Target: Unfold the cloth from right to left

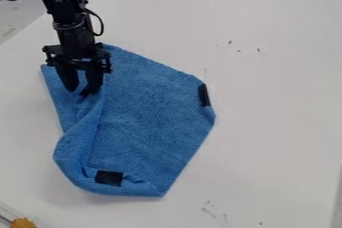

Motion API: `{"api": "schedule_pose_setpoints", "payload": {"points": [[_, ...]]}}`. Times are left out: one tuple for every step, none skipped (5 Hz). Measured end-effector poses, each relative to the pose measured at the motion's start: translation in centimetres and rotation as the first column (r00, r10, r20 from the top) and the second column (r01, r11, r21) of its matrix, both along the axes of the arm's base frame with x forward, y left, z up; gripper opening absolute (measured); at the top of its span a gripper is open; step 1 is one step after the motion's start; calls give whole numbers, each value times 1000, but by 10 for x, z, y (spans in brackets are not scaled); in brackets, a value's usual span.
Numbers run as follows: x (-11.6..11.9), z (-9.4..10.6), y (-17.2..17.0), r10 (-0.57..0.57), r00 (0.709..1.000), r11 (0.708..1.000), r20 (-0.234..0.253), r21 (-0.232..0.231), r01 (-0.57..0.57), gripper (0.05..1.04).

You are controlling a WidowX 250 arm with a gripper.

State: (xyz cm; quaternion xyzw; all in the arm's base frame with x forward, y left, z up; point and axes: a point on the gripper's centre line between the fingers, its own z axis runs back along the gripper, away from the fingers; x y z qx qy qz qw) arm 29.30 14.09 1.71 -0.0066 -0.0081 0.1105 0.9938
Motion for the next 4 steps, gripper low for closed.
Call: {"api": "schedule_pose_setpoints", "payload": {"points": [[0, 0, 0, 0, 1000, 1000, 1, 1, 0, 824], [1, -1, -1, -4, 1000, 1000, 7, -7, 4, 515], [0, -6, 0, -5, 1000, 1000, -3, -17, 5, 244], [0, -8, 2, 2, 1000, 1000, -4, -19, -2, 97]]}}
